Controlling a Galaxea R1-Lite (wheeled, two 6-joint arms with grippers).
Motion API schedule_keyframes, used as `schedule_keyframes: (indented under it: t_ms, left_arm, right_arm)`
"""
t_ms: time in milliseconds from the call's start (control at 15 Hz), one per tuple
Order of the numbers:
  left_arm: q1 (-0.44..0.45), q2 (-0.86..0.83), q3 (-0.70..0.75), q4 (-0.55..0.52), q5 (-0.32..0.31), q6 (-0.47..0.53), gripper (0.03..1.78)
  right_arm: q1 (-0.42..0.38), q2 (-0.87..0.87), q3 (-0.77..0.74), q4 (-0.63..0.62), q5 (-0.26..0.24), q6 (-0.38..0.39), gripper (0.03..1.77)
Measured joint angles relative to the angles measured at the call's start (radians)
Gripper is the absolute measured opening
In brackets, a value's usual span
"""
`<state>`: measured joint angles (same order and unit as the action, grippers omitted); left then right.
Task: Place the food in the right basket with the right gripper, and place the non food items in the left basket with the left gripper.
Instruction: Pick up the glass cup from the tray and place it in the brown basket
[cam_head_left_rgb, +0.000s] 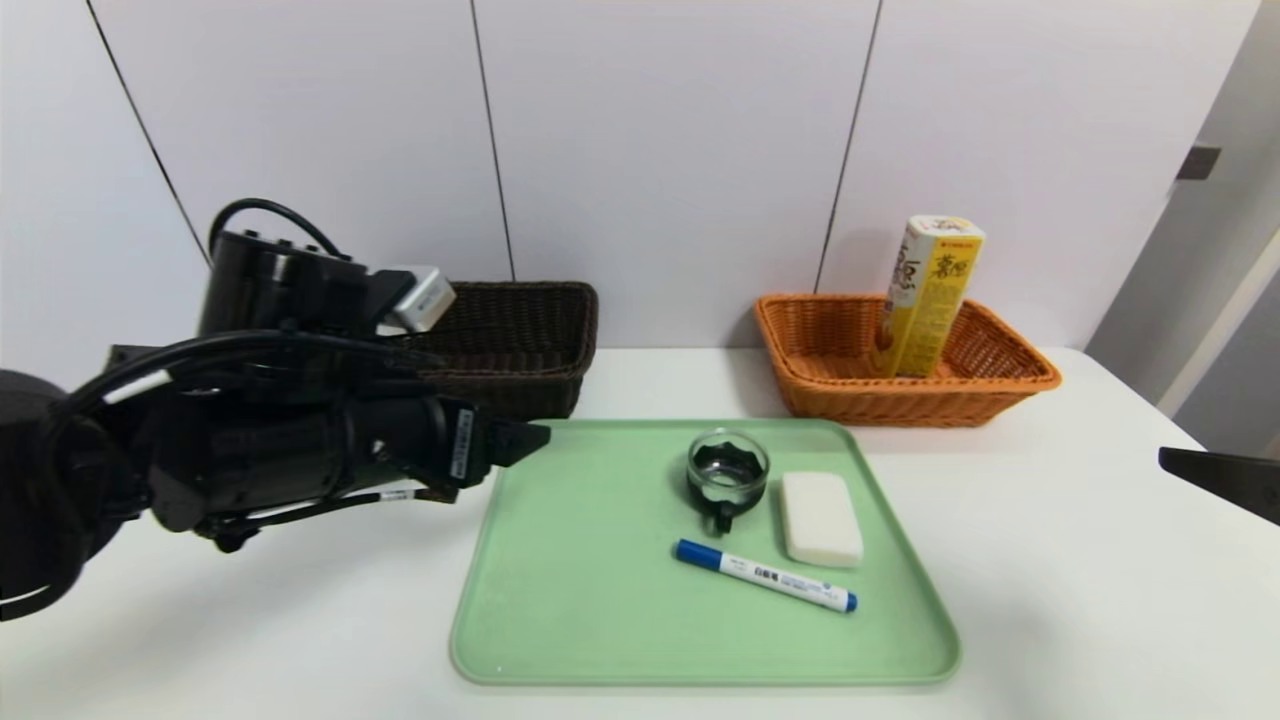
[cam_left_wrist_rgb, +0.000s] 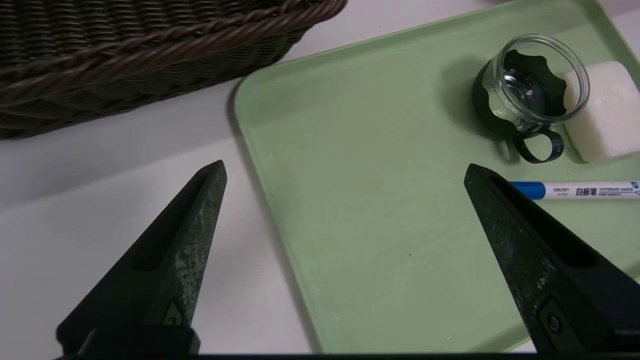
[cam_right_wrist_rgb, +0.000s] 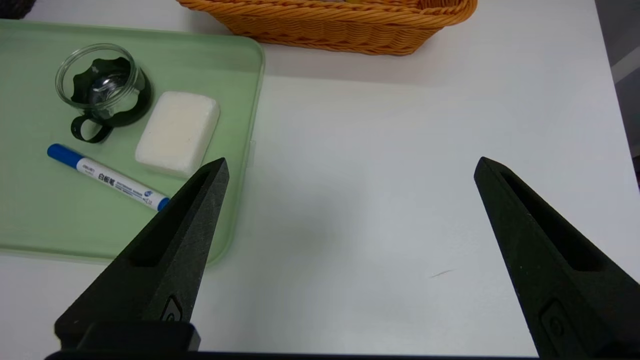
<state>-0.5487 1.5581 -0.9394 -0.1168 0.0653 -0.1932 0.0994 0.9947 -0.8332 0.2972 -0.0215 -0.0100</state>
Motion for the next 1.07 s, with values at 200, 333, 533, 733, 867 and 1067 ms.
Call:
schedule_keyframes:
  t_ms: [200, 333, 533, 733, 867, 1067]
  left_arm:
    - [-0.101, 0.101, -0.101, 0.047, 0.061, -0.087, 1.69]
    - [-0.147, 0.160, -0.169, 0.081, 0.096, -0.122, 1.69]
    - [-0.191, 0.254, -0.302, 0.163, 0.167, -0.173, 1.69]
    - [-0.219, 0.334, -0.459, 0.296, 0.181, -0.212, 1.69]
    - [-0.229, 0.384, -0.564, 0.400, 0.193, -0.235, 1.69]
    - [-0.254, 0.457, -0.698, 0.535, 0.233, -0.268, 1.69]
  right_arm:
    - [0.000, 0.012, 0.000, -0.010, 0.000, 0.000, 1.69]
    - [0.000, 0.021, 0.000, -0.012, 0.000, 0.000, 1.69]
    - [0.000, 0.030, 0.001, -0.012, 0.000, 0.001, 1.69]
    - [0.000, 0.034, 0.004, -0.012, 0.002, 0.004, 1.69]
    - [0.000, 0.035, 0.009, -0.012, 0.001, 0.006, 1.69]
    - [-0.001, 0.036, 0.024, -0.013, 0.003, 0.008, 1.69]
